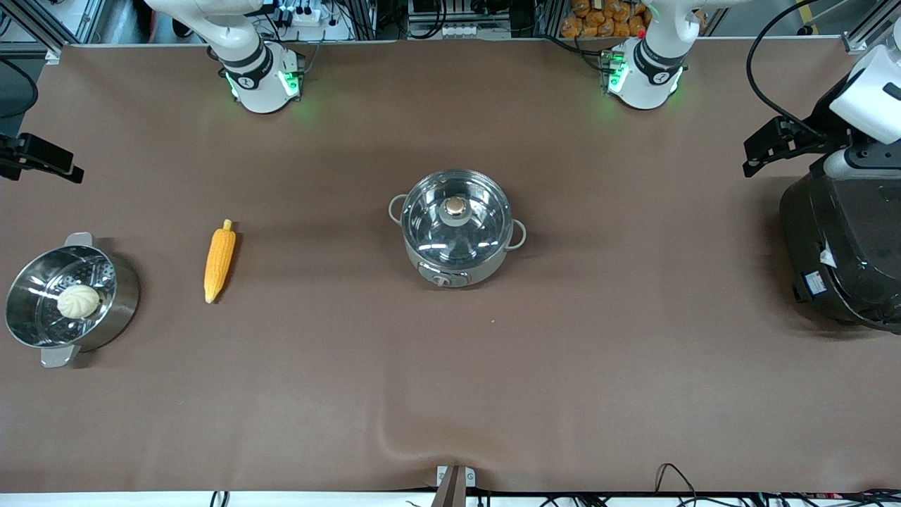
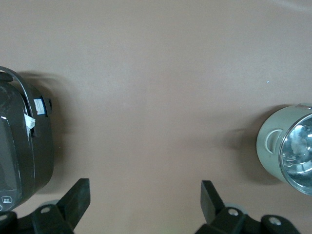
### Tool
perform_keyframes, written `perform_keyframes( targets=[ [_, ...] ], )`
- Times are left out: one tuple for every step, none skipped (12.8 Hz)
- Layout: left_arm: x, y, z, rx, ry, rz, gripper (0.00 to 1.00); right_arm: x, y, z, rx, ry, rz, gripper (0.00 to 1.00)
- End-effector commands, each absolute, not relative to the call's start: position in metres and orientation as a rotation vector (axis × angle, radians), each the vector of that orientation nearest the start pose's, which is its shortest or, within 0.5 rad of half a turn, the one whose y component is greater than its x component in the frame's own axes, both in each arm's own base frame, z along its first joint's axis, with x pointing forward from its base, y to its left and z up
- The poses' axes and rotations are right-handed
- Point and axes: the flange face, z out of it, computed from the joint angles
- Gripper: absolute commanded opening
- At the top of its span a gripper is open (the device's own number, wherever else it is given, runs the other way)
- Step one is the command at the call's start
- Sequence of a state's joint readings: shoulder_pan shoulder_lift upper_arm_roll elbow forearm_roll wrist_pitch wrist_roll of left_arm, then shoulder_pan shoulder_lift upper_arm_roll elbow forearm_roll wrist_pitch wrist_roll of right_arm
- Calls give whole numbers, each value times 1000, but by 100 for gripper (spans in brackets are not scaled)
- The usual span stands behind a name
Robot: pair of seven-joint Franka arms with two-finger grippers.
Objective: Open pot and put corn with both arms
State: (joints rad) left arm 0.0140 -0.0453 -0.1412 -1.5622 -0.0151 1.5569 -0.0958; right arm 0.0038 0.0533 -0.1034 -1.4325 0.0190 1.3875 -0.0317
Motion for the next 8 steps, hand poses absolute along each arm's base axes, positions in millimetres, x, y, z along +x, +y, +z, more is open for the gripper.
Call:
perform_keyframes(
  targets=[
    [530,-70,659,-3175,78,-70,100,546,-52,649,-3110,88,150,100],
    [531,-70,659,-3172,73,-70,100,545,-53,650,-3110,90,150,100],
    [531,-71,660,-3167,65,-75,100,545,-53,650,-3109,90,152,100],
    [535,-69,653,-3156,76,-55,100,545,-53,650,-3109,92,152,100],
    [538,-70,649,-3157,81,-46,100,545,-53,650,-3109,90,152,100],
    [543,-79,641,-3160,83,-33,100,545,-53,650,-3110,90,150,100],
    [547,-88,632,-3169,95,-16,100,545,-53,650,-3110,90,150,100],
    [553,-121,627,-3165,188,-21,100,545,-53,650,-3110,90,150,100]
  ],
)
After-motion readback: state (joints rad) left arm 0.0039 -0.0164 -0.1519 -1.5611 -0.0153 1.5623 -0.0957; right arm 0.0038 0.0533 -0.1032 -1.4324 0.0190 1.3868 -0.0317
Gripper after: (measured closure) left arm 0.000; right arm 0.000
